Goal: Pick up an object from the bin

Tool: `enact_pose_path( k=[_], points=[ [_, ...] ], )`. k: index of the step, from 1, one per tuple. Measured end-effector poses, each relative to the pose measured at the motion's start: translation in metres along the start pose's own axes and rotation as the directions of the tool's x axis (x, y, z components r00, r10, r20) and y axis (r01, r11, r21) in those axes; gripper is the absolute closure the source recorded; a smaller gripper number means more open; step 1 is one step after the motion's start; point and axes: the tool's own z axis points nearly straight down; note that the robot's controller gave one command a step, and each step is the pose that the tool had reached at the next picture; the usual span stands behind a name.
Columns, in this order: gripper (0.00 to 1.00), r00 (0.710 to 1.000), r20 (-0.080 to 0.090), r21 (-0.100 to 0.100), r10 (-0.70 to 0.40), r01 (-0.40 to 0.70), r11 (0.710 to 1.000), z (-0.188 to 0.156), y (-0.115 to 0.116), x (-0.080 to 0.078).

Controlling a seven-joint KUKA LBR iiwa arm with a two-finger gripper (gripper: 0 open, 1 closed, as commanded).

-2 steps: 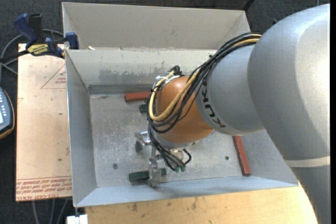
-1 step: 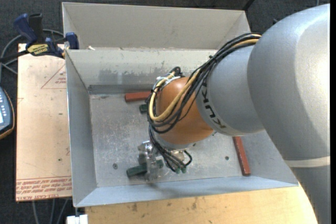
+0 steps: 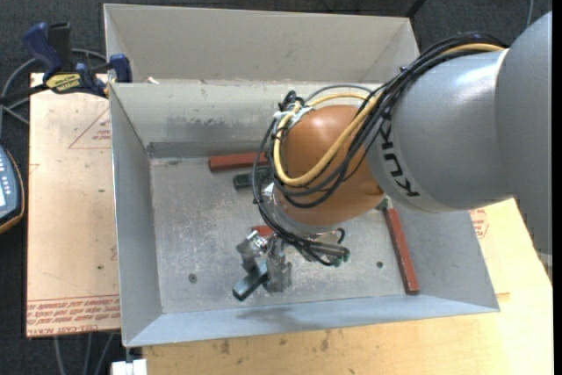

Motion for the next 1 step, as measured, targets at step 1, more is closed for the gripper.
enact_pose_path(
  k=[1],
  points=[
    [1.00, 1.000, 0.009, 0.003, -0.009, 0.009, 1.000, -0.1214, 0.0156, -0.0248]
  ],
)
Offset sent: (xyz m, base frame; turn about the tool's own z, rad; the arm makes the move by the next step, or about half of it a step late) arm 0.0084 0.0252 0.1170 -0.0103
